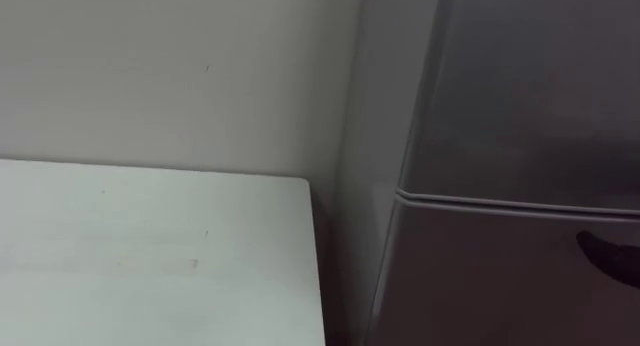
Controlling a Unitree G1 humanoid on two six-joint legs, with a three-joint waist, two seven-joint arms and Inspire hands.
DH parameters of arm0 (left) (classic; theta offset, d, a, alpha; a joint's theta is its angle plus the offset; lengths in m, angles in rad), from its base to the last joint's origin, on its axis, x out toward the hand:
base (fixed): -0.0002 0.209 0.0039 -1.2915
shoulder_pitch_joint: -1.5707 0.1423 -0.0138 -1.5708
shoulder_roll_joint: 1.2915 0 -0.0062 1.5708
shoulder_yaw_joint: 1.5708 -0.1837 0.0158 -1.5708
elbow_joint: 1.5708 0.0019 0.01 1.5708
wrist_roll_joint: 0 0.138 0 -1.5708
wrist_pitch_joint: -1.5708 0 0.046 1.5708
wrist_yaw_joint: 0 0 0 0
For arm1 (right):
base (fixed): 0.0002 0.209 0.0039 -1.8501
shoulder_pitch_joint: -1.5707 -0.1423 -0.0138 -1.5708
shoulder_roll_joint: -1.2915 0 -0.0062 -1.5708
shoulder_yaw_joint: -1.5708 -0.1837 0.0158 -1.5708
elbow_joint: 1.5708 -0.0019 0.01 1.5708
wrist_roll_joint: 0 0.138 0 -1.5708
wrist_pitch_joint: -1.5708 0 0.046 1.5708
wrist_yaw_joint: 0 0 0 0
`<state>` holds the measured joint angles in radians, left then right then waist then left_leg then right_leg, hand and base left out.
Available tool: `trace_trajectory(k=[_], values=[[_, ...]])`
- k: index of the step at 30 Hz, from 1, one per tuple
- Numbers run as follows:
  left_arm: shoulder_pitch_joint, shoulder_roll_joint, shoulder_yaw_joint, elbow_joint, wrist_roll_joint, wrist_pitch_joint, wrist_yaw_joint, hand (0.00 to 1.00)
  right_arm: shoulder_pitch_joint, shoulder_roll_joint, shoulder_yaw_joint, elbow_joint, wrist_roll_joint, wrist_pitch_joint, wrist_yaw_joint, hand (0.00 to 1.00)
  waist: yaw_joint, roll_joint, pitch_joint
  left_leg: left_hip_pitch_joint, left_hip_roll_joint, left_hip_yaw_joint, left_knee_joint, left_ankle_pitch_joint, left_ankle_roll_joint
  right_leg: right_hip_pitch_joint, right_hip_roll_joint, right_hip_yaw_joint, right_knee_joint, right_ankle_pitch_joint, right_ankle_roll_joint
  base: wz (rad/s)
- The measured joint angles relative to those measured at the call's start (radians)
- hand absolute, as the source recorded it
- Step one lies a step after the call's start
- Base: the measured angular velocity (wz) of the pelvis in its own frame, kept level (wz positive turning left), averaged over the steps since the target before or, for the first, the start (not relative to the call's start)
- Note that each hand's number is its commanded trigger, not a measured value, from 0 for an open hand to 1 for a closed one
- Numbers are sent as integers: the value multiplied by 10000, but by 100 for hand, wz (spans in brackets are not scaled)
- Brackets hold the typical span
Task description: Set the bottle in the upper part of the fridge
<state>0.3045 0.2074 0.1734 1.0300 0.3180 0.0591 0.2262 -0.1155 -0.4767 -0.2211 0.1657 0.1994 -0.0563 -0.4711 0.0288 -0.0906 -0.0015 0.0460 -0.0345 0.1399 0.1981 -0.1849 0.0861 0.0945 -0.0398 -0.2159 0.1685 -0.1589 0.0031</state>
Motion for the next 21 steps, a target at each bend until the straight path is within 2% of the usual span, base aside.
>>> trace_trajectory(k=[6,7,8,9,10,11,14,17,21], values=[[305,-184,3,-209,-30,6,483,0,1127,93,-460,-299,819,-23,-525,0,-269,232,-38,79,5,-56,-85,-51,-17,172,47,10,-35,-4,11,4],[308,-227,0,-211,-44,9,559,0,1464,142,-512,-299,861,-30,-582,0,-279,291,-20,124,15,-33,-109,-56,-25,206,43,31,-36,-4,11,-6],[295,-256,-2,-207,-123,8,597,0,1832,316,-579,-297,1014,-84,-660,0,-301,377,3,146,28,-25,-112,-65,-36,225,44,42,-37,-4,11,-5],[282,-272,-2,-204,-131,7,626,0,2008,457,-604,-296,1090,-104,-729,0,-303,344,11,147,33,-22,-112,-68,-41,220,35,55,-36,-5,13,-7],[241,-325,-3,-182,-168,-1,708,0,2344,736,-638,-261,1194,-107,-831,0,-296,454,25,143,43,-3,-108,-81,-61,196,42,108,-40,-10,18,-10],[196,-397,-1,-177,-333,-6,735,0,2656,1086,-746,-229,1460,-108,-871,0,-337,461,-5,127,40,23,-106,-85,-66,149,38,118,-91,-24,18,-10],[235,-539,6,-180,-530,-51,768,0,3306,1736,-802,382,1970,-146,-947,0,-533,609,-58,150,33,88,-126,-80,-71,116,27,163,-149,-95,-21,-3],[196,-567,15,-195,-528,-168,854,0,3740,2125,-799,1240,2777,-144,-939,0,-566,625,-67,162,53,164,-177,-65,-96,48,32,211,-69,-150,-59,-9],[139,-584,14,-202,-551,-169,955,0,3756,2342,-779,2254,3133,-149,-1013,0,-740,629,-63,172,56,186,-192,-64,-101,37,33,230,16,-187,-72,-1]])
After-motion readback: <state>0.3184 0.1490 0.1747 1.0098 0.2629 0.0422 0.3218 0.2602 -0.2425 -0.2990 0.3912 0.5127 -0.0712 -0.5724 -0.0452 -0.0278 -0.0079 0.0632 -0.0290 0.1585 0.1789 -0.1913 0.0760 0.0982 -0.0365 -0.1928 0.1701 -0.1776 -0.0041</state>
